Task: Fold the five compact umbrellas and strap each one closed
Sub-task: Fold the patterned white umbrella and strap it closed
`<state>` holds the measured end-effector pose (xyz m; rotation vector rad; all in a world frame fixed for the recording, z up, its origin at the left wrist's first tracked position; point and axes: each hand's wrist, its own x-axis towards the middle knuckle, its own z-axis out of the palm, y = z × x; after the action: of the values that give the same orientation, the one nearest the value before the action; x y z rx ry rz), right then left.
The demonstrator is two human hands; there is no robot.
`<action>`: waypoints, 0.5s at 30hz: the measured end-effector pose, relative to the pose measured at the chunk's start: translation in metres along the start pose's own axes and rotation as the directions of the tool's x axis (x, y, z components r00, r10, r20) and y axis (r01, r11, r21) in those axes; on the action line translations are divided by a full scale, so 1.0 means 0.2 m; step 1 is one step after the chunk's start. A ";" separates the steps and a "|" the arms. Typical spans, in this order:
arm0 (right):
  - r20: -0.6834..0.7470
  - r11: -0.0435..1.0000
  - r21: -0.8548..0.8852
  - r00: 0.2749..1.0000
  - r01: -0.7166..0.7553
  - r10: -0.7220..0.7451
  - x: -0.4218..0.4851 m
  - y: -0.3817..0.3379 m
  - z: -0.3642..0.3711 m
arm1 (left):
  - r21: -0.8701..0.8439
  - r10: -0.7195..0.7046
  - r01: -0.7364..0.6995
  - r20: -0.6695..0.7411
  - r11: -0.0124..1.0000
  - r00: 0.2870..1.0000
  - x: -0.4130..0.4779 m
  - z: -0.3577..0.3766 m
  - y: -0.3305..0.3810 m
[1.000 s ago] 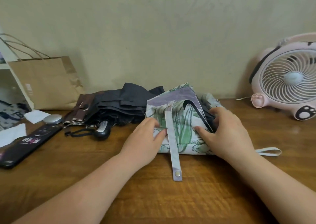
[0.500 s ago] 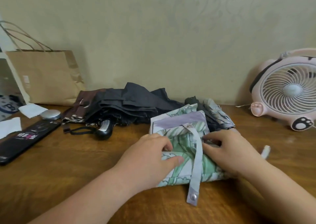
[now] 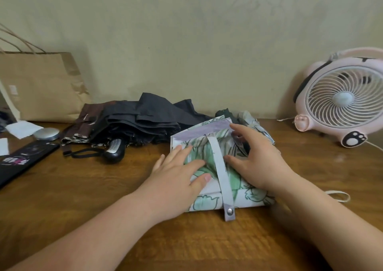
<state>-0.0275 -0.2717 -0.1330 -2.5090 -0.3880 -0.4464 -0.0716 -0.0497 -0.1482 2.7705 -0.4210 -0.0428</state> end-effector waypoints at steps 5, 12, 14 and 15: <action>0.015 0.999 -0.021 1.000 0.026 -0.025 0.08 -0.07 -0.01 | -0.206 -0.033 -0.033 -0.309 0.978 0.951 -0.02 0.00 0.00; -0.148 0.734 0.680 0.981 0.011 0.122 -0.02 -0.27 -0.19 | -0.384 -0.061 -0.114 -0.416 0.916 0.908 -0.04 -0.07 -0.06; -0.172 0.647 0.762 0.971 0.024 0.167 -0.13 -0.31 -0.27 | -0.386 -0.021 -0.173 -0.448 0.906 0.894 -0.06 -0.10 -0.07; -0.172 0.612 0.790 0.968 0.024 0.184 -0.18 -0.33 -0.31 | -0.418 -0.008 -0.198 -0.441 0.887 0.898 -0.07 -0.12 -0.06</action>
<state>-0.0989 -0.2613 -0.0677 -1.5634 -0.2838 -0.4106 -0.0801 -0.0267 -0.1295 2.2020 -0.3718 0.4384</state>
